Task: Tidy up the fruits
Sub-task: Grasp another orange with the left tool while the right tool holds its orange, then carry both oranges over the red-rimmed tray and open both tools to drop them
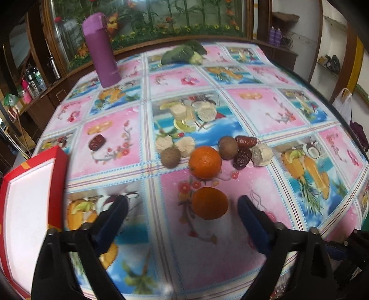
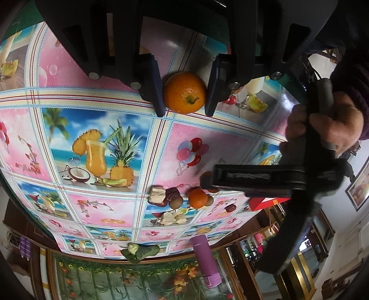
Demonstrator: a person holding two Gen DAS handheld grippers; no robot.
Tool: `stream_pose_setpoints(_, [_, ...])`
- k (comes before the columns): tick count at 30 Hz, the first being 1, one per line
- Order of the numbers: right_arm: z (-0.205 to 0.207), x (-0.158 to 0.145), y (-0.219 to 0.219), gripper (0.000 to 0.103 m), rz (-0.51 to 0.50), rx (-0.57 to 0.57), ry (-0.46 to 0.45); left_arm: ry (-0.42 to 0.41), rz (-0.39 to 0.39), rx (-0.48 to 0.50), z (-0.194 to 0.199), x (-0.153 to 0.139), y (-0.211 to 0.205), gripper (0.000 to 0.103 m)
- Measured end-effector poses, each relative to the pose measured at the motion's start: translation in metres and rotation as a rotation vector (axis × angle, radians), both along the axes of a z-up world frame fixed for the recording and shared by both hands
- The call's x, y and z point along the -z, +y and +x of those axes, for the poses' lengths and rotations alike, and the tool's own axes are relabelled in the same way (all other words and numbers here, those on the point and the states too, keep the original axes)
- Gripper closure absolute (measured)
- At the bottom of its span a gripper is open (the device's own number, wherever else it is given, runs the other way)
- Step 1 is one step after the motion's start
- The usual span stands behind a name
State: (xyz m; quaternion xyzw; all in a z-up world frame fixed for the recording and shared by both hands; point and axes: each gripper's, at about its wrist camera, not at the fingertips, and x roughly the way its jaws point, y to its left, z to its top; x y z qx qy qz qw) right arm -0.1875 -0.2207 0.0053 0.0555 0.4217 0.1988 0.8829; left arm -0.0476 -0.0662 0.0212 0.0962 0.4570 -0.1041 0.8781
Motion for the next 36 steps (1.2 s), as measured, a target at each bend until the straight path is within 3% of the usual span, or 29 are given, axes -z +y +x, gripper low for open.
stream_pose_setpoints(6, [-0.001,0.0,0.002,0.066,-0.011,-0.003,-0.004,0.029,-0.062,0.027,0.005,0.008,0.001,0.048])
stream_pose_setpoints(12, [-0.001,0.001,0.002,0.066,-0.013,-0.001,-0.003,0.023,-0.112,0.067,0.003,0.005,0.002,0.072])
stream_pose_setpoints(19, [0.003,-0.006,0.008,0.066,-0.027,0.002,0.008,-0.007,-0.156,0.052,-0.01,-0.011,0.023,0.072])
stream_pose_setpoints(24, [0.013,-0.017,0.027,0.066,-0.037,-0.015,-0.001,-0.11,-0.18,-0.001,-0.04,-0.046,0.063,0.072])
stream_pose_setpoints(30, [0.038,-0.036,0.078,0.066,-0.032,-0.079,-0.015,-0.199,-0.198,-0.186,-0.067,-0.071,0.148,0.072])
stream_pose_setpoints(36, [0.059,-0.057,0.162,0.066,-0.031,-0.205,-0.059,-0.218,-0.126,-0.388,-0.082,-0.06,0.227,0.072])
